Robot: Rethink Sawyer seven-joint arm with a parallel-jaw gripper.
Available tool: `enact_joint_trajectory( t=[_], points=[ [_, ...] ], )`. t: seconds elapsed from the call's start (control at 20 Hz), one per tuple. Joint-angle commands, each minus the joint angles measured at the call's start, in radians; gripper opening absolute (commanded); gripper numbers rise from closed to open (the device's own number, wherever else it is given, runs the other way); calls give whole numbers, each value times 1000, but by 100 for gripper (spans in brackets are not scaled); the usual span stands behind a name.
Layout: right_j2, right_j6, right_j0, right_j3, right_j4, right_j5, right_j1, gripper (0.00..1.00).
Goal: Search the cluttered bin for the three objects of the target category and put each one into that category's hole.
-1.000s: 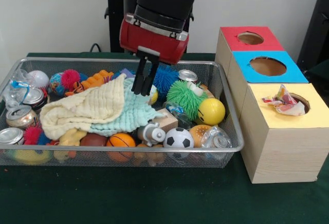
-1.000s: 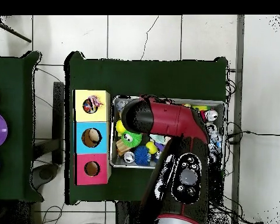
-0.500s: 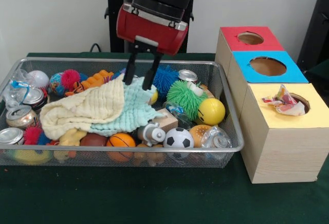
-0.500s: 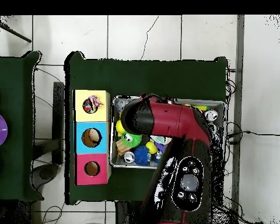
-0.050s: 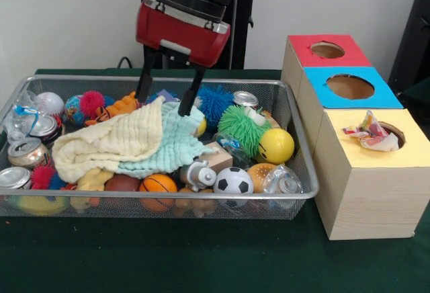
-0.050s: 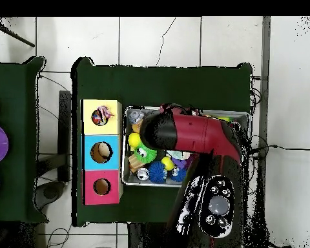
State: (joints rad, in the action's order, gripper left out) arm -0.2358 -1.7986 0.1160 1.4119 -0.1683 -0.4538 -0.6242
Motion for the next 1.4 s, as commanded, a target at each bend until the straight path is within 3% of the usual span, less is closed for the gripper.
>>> enact_joint_trajectory(
  t=[0.05,0.45,1.1,1.4],
  points=[
    [63,-7,27,80,-71,15,14,100],
    [105,-15,69,86,-90,44,66,100],
    [291,-33,206,185,-71,173,142,100],
    [318,-46,213,204,-63,161,142,100]
  ],
)
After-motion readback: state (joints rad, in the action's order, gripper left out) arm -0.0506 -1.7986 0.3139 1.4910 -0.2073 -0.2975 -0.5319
